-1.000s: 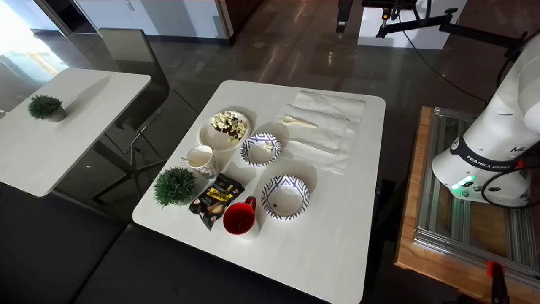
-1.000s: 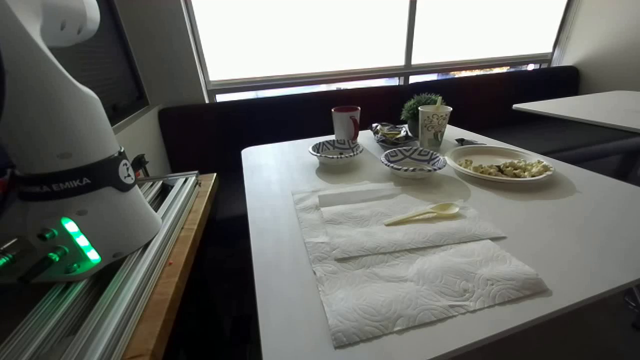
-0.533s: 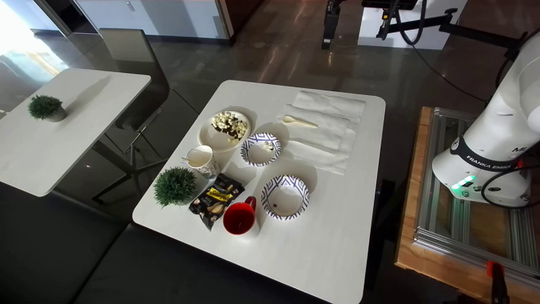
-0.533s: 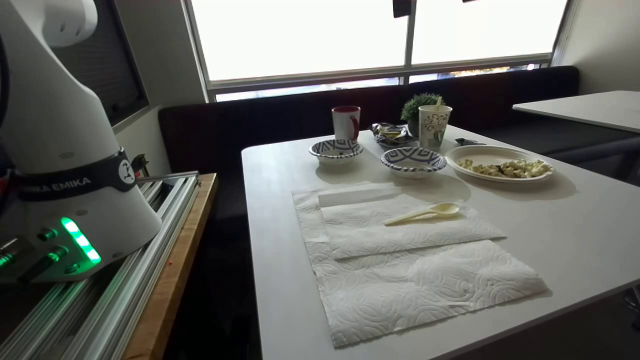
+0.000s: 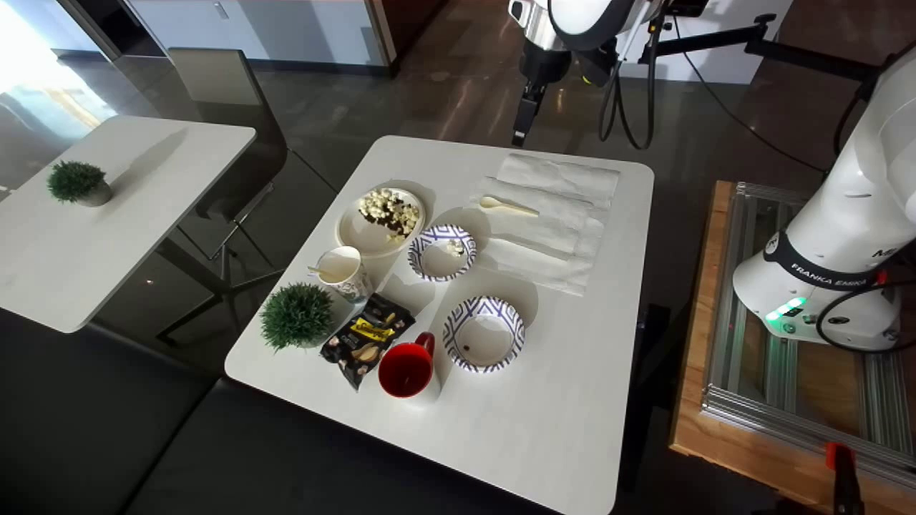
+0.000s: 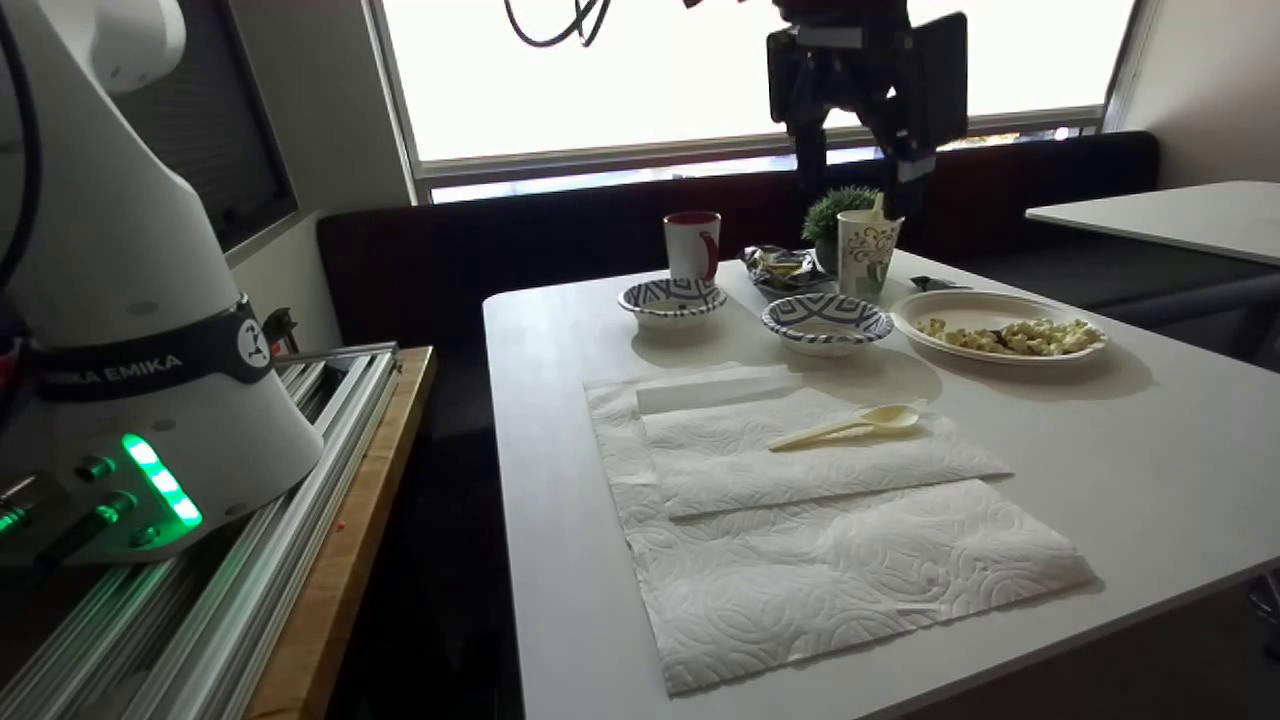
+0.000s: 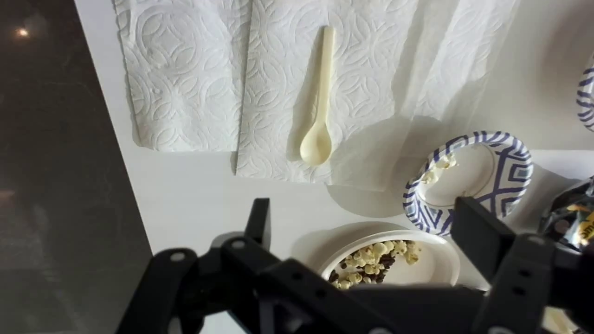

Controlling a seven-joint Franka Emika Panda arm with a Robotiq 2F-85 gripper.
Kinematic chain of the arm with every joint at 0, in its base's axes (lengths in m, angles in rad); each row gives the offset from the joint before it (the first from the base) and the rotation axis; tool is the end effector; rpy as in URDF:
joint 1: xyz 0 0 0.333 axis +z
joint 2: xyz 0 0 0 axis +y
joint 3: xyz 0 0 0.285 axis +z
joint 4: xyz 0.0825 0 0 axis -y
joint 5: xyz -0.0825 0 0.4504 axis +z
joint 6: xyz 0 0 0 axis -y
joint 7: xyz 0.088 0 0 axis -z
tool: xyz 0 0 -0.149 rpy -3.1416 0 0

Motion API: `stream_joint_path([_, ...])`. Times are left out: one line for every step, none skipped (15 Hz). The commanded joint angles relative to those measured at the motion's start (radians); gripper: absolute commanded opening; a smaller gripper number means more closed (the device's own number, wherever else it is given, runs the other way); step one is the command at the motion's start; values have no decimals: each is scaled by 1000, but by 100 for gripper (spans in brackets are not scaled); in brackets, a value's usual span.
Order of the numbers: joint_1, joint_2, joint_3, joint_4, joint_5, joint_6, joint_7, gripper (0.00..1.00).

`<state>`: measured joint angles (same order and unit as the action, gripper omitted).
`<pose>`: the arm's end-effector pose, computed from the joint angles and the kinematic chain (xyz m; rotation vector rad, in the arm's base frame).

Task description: Transfer a spoonful of contents from the white plate to the right bowl

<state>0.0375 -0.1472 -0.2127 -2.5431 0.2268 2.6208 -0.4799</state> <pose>0.5173 -0.0875 0.2248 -3.0247 -0.1800 -0.3947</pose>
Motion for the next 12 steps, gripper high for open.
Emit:
stream_joint_path([-3, 126, 47, -3, 49, 174, 21, 100])
stream_joint_path([-6, 168, 61, 5, 52, 208, 25, 100])
stream_joint_path([-12, 203, 78, 8, 43, 253, 37, 100])
stream_joint_path([13, 235, 61, 11, 34, 292, 43, 100])
stream_joint_path([16, 265, 69, 14, 34, 318, 42, 100])
stream_joint_path([19, 296, 71, 15, 23, 354, 48, 100])
stream_joint_path([23, 323, 60, 17, -18, 390, 68, 100])
stream_joint_path([14, 259, 66, -8, 11, 332, 35, 100])
stream_joint_path([17, 286, 65, -5, 8, 359, 40, 100])
stream_joint_path([18, 304, 65, -2, 7, 374, 40, 100])
stream_joint_path([18, 314, 65, 2, 7, 378, 40, 100])
stream_joint_path([18, 318, 65, 6, 7, 379, 40, 100])
